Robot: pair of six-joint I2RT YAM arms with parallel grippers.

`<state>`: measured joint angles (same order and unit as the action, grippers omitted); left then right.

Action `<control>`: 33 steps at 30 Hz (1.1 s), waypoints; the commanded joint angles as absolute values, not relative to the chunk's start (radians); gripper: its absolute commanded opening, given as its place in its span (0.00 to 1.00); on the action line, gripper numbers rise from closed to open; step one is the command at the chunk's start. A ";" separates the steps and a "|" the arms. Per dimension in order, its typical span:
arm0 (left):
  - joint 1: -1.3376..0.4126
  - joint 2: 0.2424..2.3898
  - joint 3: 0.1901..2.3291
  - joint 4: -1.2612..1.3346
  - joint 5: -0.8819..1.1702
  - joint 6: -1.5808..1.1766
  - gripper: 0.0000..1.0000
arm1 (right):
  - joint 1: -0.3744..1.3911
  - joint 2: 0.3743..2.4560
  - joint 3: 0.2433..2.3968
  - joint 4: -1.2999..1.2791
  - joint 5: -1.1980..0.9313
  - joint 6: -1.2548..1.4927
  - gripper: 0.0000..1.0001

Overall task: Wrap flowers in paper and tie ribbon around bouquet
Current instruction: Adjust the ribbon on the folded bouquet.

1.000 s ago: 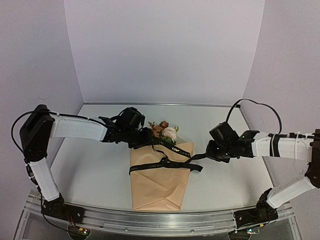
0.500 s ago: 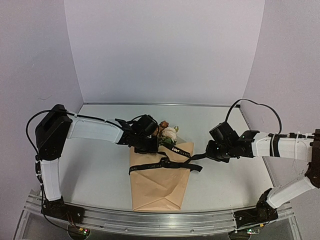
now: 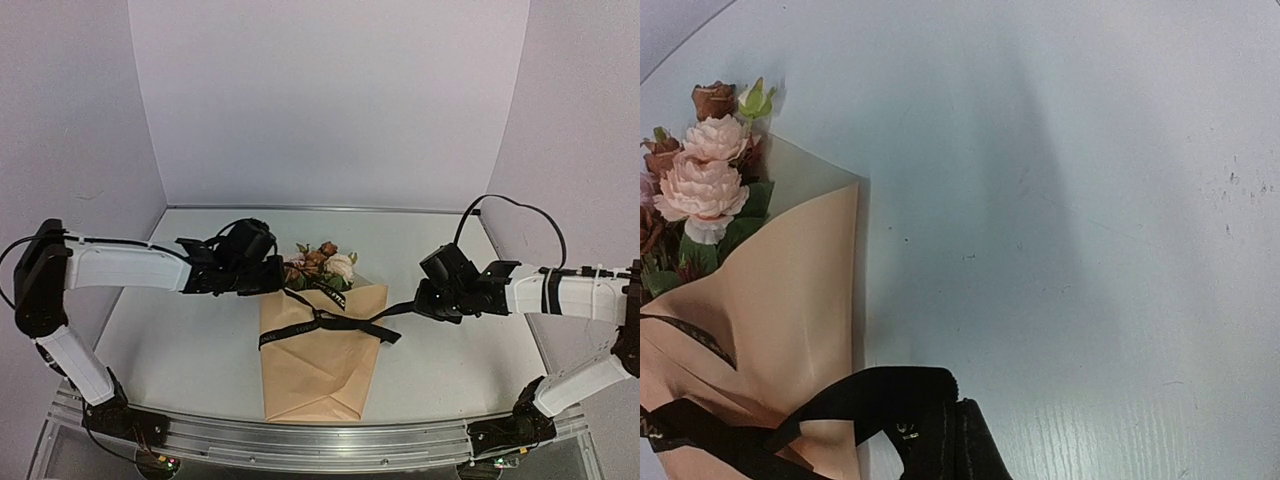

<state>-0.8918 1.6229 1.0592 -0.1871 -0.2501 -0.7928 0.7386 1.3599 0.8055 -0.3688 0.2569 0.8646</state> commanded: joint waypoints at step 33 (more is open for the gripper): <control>-0.569 1.097 0.332 0.085 -0.193 -1.211 0.25 | 0.606 1.257 0.736 -0.563 0.391 0.914 0.00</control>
